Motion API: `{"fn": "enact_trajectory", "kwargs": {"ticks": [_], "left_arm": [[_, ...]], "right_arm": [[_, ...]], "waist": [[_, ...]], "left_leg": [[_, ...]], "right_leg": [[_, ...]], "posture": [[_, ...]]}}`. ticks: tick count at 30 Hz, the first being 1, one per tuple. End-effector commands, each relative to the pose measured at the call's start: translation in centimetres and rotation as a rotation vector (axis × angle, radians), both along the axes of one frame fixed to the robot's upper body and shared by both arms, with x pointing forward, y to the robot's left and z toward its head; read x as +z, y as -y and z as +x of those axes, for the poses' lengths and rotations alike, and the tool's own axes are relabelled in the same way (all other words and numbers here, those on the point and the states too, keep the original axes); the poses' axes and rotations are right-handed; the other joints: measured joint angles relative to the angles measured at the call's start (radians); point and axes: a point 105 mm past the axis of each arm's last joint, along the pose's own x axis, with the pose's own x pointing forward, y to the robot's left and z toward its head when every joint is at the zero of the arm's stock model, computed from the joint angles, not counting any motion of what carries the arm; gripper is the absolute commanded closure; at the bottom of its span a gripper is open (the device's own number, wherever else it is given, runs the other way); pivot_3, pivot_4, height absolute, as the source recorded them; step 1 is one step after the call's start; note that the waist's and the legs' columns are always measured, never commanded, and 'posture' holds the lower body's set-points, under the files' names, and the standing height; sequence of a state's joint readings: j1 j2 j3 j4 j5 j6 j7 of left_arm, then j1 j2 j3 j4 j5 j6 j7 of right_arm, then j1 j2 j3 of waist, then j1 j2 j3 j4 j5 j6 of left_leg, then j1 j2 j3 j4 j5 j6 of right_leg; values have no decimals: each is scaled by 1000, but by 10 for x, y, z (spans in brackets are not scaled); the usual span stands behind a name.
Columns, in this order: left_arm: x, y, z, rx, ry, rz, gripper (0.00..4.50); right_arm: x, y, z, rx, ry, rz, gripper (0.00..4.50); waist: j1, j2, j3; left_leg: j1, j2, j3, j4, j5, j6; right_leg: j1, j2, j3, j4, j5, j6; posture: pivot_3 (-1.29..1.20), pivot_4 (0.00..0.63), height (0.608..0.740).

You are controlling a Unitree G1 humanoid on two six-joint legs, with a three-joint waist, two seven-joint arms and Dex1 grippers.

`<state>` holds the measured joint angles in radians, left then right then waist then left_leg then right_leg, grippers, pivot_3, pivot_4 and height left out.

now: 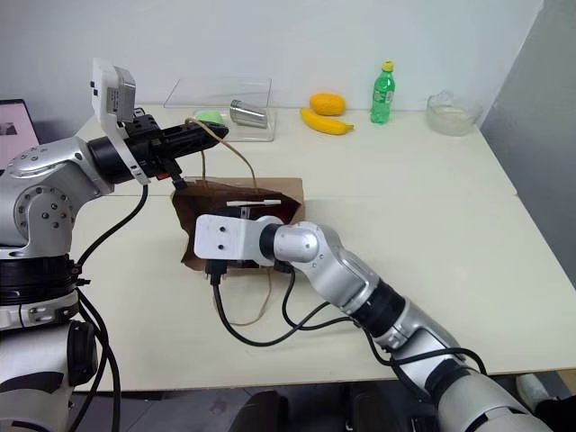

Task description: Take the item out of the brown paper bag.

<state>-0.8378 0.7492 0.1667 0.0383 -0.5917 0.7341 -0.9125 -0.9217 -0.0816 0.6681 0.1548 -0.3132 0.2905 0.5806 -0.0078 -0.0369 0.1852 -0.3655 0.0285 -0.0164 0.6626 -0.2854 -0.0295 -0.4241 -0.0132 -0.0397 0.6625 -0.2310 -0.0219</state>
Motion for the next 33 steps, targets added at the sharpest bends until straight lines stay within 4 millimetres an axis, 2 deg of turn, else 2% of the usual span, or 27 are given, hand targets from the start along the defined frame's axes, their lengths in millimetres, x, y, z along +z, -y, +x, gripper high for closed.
{"fn": "enact_trajectory", "kwargs": {"ticks": [1, 8, 12, 15, 22, 25, 27, 30, 33], "left_arm": [[19, 0, -8, -13, 74, -14, 4500], [18, 1, -9, -16, 73, -15, 4500], [19, 1, -10, -17, 73, -15, 4500], [18, 1, -9, -17, 73, -12, 4500], [14, 1, -9, -17, 68, -4, 4500], [11, 0, -10, -13, 62, 0, 4500], [9, -1, -10, -7, 60, 5, 4500], [6, -6, -9, 14, 55, 7, 4500], [5, -11, -6, 40, 55, 12, 4500]], "right_arm": [[4, 0, 16, -31, 189, -81, 36], [-29, 7, 35, -31, 247, -309, 36], [-35, 7, 46, -59, 280, -362, 36], [-47, 10, 53, -54, 304, -456, 36], [-66, 11, 68, -95, 272, -528, 36], [-67, 11, 73, -114, 278, -535, 36], [-64, 9, 73, -104, 277, -517, 416], [-59, 5, 69, -63, 300, -493, 1260], [-44, -3, 62, -2, 327, -418, 1518]], "waist": [[0, 0, 0], [-6, 0, 0], [-19, 0, 0], [-21, 0, 0], [-24, 0, 0], [-24, 0, 0], [-24, 0, 0], [-24, 0, 0], [-24, 0, 0]], "left_leg": [[0, 0, 0, 0, 0, 0], [-1, 0, 1, 0, 0, 0], [0, 0, 0, 0, 0, 0], [1, 0, 0, 0, 0, 0], [1, 1, 0, 0, 0, 0], [2, 1, 0, -1, 0, 0], [2, 1, 0, 0, 0, 0], [2, 1, 0, 0, 0, 0], [2, 1, 0, 0, 0, 0]], "right_leg": [[0, 0, 0, 0, 0, 0], [0, -3, 1, -1, 0, 0], [0, -2, 0, 1, 0, 0], [0, -2, 0, 1, 0, 0], [0, -2, 1, 1, 0, 0], [0, -2, 1, 2, 0, 0], [0, -2, 1, 2, 0, 0], [0, -2, 1, 2, 0, 0], [0, -2, 1, 2, 0, 0]], "posture": [[0, 150, 740], [0, 150, 740], [0, 150, 740], [0, 150, 740], [0, 150, 740], [0, 150, 740], [0, 150, 740], [0, 150, 740], [0, 150, 740]]}}
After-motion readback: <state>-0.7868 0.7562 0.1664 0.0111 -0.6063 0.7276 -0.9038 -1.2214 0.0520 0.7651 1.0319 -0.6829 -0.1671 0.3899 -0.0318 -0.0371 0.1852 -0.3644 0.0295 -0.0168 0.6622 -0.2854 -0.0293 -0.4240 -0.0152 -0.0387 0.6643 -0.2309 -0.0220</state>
